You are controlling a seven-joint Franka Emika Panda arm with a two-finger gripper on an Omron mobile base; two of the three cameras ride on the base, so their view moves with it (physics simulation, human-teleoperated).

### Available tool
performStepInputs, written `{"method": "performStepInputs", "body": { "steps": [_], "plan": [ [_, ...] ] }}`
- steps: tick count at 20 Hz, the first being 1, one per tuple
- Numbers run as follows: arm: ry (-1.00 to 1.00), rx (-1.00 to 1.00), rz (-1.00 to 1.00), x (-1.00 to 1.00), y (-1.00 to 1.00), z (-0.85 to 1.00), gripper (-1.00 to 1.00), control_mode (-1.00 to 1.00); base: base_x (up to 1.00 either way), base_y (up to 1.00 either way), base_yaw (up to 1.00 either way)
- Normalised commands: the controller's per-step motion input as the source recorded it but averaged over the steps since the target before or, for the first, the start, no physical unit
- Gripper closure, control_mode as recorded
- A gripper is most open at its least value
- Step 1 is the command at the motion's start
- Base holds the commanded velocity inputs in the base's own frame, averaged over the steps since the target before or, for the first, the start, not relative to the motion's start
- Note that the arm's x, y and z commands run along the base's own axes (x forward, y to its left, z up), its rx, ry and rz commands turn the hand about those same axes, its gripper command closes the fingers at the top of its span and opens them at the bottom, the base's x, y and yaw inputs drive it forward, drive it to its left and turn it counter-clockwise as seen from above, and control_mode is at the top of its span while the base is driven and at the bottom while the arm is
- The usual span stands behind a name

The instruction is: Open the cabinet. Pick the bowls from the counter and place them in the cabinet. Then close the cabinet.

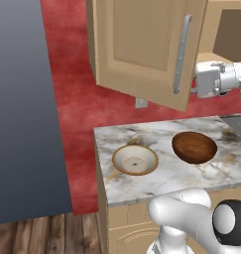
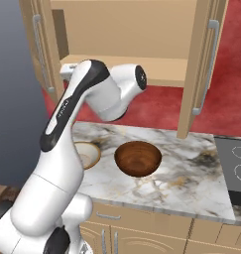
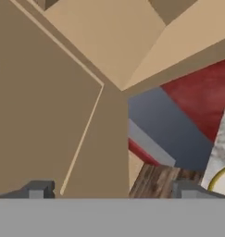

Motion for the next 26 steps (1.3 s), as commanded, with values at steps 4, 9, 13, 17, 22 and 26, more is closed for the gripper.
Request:
{"method": "performStepInputs", "body": {
  "steps": [4,9,13,17,22,26],
  "plan": [
    [-0.19,0.00,0.16,-0.75,0.49,0.00,-1.00,-1.00,0.00,0.00,0.00],
    [-0.26,0.00,0.10,-0.94,0.41,0.00,-1.00,-1.00,0.00,0.00,0.00],
    [-0.22,0.00,0.06,-0.68,0.50,0.00,-1.00,-1.00,0.00,0.00,0.00],
    [-0.14,0.00,0.02,-0.14,0.46,0.00,-1.00,-1.00,0.00,0.00,0.00],
    [-0.15,0.04,0.13,0.26,0.47,0.00,-1.00,-1.00,0.00,0.00,0.00],
    [-0.08,0.00,0.16,0.09,0.57,0.00,-1.00,-1.00,0.00,0.00,0.00]
  ]
}}
